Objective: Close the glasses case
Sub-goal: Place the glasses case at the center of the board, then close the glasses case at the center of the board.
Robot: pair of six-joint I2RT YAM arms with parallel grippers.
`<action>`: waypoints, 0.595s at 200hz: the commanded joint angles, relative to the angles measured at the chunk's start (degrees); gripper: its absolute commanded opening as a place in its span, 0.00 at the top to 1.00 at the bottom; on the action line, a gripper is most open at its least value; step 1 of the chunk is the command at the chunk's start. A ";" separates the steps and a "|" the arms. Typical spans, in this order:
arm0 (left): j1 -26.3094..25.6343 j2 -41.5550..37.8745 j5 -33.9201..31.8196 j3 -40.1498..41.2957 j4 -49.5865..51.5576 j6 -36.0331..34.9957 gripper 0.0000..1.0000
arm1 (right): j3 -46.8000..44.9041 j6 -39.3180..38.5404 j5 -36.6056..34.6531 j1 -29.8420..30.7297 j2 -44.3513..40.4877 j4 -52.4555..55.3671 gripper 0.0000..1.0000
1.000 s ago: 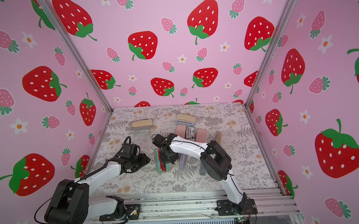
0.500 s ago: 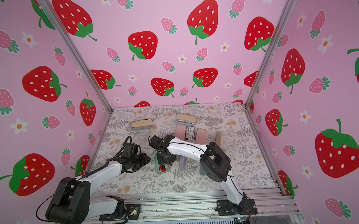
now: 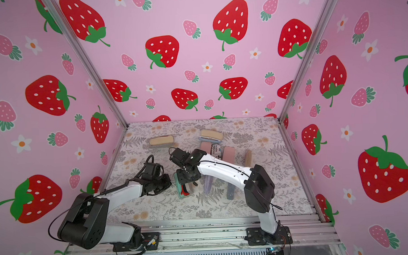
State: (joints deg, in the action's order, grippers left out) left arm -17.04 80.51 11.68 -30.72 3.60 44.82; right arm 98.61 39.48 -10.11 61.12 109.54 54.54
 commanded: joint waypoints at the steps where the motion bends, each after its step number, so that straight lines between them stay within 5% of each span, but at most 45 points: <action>1: -0.96 1.92 0.60 0.39 1.44 0.82 1.00 | -1.63 -1.31 0.39 0.06 -2.13 -0.57 0.87; 27: -1.73 1.84 1.45 0.97 0.11 1.63 1.00 | -3.61 -2.11 2.33 -1.62 -2.63 -1.79 1.00; 119: -3.72 0.83 0.72 1.80 0.07 2.67 1.00 | -8.44 -2.92 11.06 -6.62 -0.08 -8.97 1.00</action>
State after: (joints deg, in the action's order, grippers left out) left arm -19.97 81.14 12.69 -30.46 1.41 46.50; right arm 90.35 37.50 -3.57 54.68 107.94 48.45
